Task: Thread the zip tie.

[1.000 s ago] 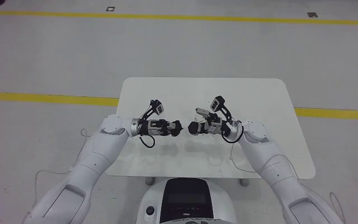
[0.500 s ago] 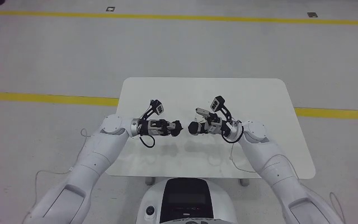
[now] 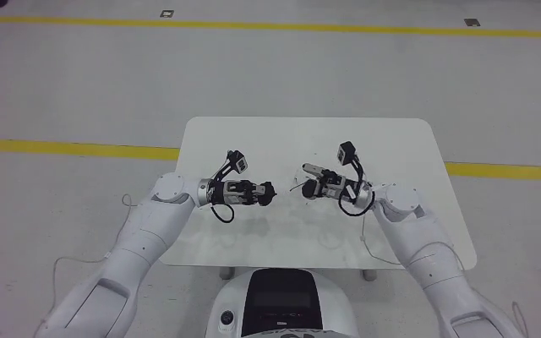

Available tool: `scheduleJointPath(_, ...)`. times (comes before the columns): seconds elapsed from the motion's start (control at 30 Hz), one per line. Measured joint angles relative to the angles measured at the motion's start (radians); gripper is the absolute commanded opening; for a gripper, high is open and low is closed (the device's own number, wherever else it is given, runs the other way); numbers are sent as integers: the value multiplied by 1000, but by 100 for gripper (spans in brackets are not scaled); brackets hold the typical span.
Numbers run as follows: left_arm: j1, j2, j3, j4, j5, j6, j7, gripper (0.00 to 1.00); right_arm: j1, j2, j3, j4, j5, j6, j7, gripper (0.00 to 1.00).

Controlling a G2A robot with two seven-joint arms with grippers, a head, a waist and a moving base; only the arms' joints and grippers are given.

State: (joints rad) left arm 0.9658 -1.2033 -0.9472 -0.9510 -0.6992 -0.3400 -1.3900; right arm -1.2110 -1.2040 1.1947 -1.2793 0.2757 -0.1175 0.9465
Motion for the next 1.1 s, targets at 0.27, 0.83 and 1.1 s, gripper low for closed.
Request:
scheduleJointPath(0.27, 0, 0, 0, 0, 0, 0, 0, 0, -7, 6, -11, -39, -145, 35, -66, 100)
scheduleJointPath(0.83, 0, 0, 0, 0, 0, 0, 0, 0, 127, 10, -128, -105, -624, 75, -141, 100)
scheduleJointPath(1.1, 0, 0, 0, 0, 0, 0, 0, 0, 177, 1, -190, -75, -764, 87, -170, 100)
